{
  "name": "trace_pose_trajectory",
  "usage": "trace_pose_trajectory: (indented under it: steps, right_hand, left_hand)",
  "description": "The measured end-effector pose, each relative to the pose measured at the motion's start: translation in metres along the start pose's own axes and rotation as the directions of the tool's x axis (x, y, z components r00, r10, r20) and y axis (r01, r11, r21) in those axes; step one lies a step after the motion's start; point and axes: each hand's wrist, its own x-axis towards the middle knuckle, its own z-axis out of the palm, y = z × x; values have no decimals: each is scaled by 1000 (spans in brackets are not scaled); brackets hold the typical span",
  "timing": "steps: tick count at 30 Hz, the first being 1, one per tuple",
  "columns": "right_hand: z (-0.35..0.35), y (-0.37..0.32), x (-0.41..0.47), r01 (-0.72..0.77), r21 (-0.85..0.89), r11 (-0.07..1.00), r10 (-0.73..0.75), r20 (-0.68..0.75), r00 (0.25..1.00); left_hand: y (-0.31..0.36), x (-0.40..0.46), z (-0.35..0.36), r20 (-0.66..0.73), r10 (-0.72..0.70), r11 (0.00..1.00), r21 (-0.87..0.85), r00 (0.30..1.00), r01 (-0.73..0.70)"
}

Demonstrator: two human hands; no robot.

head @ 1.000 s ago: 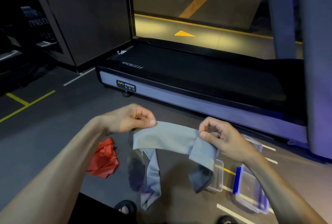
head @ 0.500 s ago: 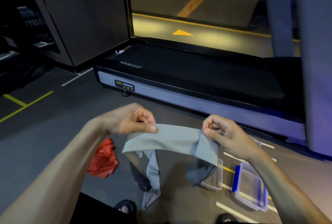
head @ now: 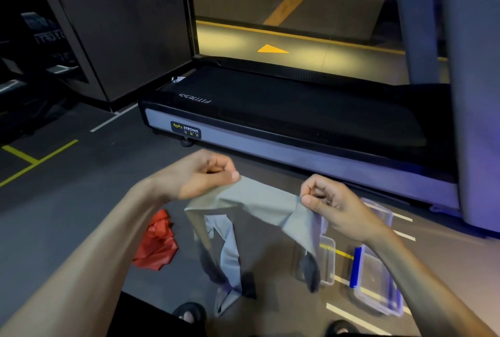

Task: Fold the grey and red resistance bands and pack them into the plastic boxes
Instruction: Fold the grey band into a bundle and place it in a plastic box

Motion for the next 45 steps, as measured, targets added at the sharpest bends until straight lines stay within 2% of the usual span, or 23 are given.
trace_pose_trajectory:
  steps: [2,6,10,14,19,21,25,31,37,41,45]
  right_hand:
    - [6,2,0,-1,-18,1000,1,13,1000]
    - [17,8,-1,-32,-91,995,38,62,997]
    - [21,3,0,-25,-91,995,32,76,997]
    - [28,-12,3,0,-43,999,6,122,992]
    - [45,-26,9,52,20,998,-54,122,991]
    - [52,-26,12,73,3,997,-73,81,994]
    - [65,-23,16,165,-11,986,-166,-38,985]
    - [65,-28,17,113,227,967,-106,-40,994]
    - [49,-31,17,91,96,991,-98,69,993]
    - [39,-40,18,114,100,988,-121,66,990]
    - [28,-48,21,130,67,989,-134,66,989]
  left_hand:
    - [4,4,6,-26,-11,998,58,1000,13]
    - [5,10,13,-36,8,933,361,999,5]
    - [2,14,18,50,21,828,559,999,-45]
    - [-6,22,25,150,-113,731,683,982,-20]
    - [-4,25,27,187,-94,747,663,978,-55]
    - [-3,24,28,205,-66,790,609,977,-74]
    - [2,19,27,260,-7,953,294,966,-72]
    - [4,14,27,228,62,998,10,972,-66]
    - [5,13,28,111,76,996,43,991,-82]
    - [4,11,28,147,70,998,-10,987,-69]
    - [0,9,22,266,28,999,-38,963,-18]
